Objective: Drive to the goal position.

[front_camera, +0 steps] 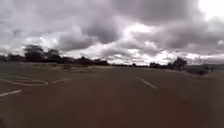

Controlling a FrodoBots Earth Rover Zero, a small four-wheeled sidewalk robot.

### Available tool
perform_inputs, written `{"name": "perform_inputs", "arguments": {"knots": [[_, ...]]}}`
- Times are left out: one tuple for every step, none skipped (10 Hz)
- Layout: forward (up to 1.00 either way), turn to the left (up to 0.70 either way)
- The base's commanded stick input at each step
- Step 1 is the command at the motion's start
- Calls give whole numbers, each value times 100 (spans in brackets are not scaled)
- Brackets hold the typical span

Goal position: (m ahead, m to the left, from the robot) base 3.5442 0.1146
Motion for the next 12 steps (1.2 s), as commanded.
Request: {"name": "perform_inputs", "arguments": {"knots": [[85,4],[85,4],[85,4],[85,4],[85,4],[85,4],[85,4],[85,4],[85,4],[85,4],[85,4],[85,4]]}}
